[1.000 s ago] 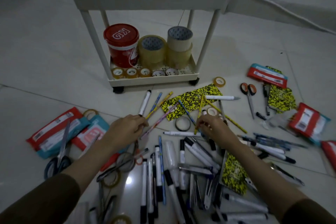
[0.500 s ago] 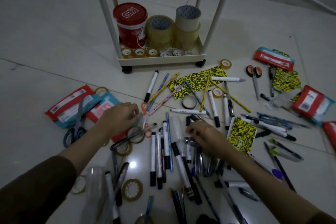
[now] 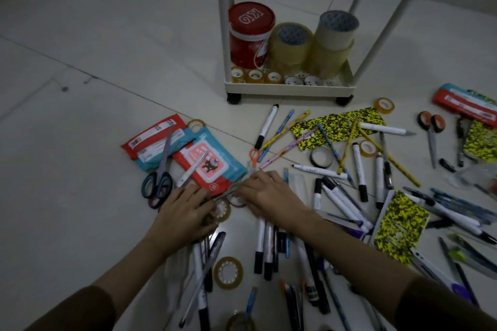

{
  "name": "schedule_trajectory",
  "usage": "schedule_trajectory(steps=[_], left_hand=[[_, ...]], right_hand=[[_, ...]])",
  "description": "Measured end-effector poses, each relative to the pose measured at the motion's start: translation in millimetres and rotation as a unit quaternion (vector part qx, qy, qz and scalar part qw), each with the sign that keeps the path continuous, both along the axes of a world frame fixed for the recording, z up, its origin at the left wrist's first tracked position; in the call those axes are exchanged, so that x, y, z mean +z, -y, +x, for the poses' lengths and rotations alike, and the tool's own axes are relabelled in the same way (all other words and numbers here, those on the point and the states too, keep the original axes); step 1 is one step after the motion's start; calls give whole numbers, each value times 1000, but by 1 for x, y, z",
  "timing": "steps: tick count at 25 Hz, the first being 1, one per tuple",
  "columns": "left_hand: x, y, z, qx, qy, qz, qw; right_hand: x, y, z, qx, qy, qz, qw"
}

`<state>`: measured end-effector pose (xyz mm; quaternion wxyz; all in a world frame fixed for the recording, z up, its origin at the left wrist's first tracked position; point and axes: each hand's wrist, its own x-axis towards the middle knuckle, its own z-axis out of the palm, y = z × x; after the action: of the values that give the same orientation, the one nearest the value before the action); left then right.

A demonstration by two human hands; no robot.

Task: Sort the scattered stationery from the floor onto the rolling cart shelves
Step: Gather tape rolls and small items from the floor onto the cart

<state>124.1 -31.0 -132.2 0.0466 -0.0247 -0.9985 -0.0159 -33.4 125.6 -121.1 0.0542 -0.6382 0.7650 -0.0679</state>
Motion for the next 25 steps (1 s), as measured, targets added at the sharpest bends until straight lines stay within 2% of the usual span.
schedule_trajectory(steps=[3,6,7,9,10,11,13,14,15,18,22,24,25], left_hand=[[3,-2,-2,23,18,49,998],[7,-2,-6,77,39,135,987],[8,-1,-8,104,50,181,977],[15,1,-16,148,68,314,935],[22,1,-23,169,80,390,902],[29,1,-30,184,85,462,863],[45,1,-46,217,69,569,790],[52,1,-55,232,56,596,767],[58,0,-64,237,37,602,762],[71,3,-101,211,-18,556,804],[74,12,-151,203,-66,457,863],[69,16,-173,190,-82,403,891],[66,19,-184,183,-89,375,905]], right_hand=[[-4,4,9,5,-74,15,997],[-9,4,8,-11,-80,26,996],[-11,4,4,-15,-46,48,998],[-12,1,-6,-37,90,59,993],[-8,0,-11,-63,177,59,980],[-3,-2,-16,-93,287,47,952],[12,-8,-28,-132,514,3,847],[20,-10,-37,-137,581,-17,802],[27,-13,-47,-144,597,-37,788],[37,-16,-90,-202,495,-116,837],[43,-14,-147,-295,285,-211,887],[44,-10,-174,-328,178,-241,896],[44,-6,-185,-341,156,-251,893]])
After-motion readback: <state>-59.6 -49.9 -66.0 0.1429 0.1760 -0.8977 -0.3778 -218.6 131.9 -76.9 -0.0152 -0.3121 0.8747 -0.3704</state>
